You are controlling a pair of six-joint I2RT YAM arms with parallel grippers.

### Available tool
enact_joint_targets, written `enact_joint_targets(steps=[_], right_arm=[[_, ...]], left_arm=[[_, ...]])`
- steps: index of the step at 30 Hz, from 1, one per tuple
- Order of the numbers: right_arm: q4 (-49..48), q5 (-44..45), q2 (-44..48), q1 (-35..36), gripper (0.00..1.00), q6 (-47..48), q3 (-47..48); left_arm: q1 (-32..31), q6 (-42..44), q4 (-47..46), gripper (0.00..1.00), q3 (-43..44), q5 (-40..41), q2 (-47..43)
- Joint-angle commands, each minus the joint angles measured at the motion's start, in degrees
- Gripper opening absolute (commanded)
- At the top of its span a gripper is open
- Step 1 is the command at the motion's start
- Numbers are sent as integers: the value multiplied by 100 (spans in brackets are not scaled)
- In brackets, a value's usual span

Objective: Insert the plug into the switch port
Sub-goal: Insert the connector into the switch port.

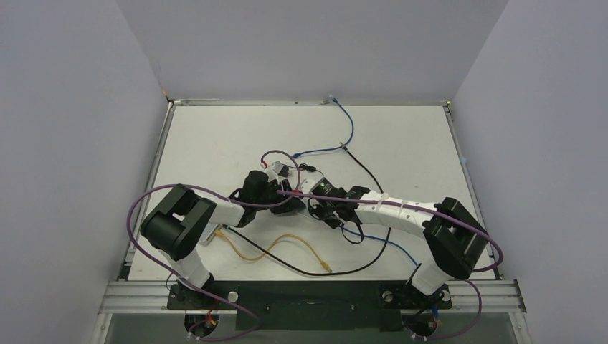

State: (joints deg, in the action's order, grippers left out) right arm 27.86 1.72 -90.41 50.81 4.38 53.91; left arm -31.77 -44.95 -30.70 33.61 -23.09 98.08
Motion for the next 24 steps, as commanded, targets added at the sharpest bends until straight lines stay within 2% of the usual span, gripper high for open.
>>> enact_joint_targets(steps=[1,24], right_arm=[[34,126,-1,72,0,-393,260],[0,50,-558,111,0,-750,517]], left_arm=[[37,51,-309,41,-67,-100,69],[153,53,-379,41,-117,-251,79]])
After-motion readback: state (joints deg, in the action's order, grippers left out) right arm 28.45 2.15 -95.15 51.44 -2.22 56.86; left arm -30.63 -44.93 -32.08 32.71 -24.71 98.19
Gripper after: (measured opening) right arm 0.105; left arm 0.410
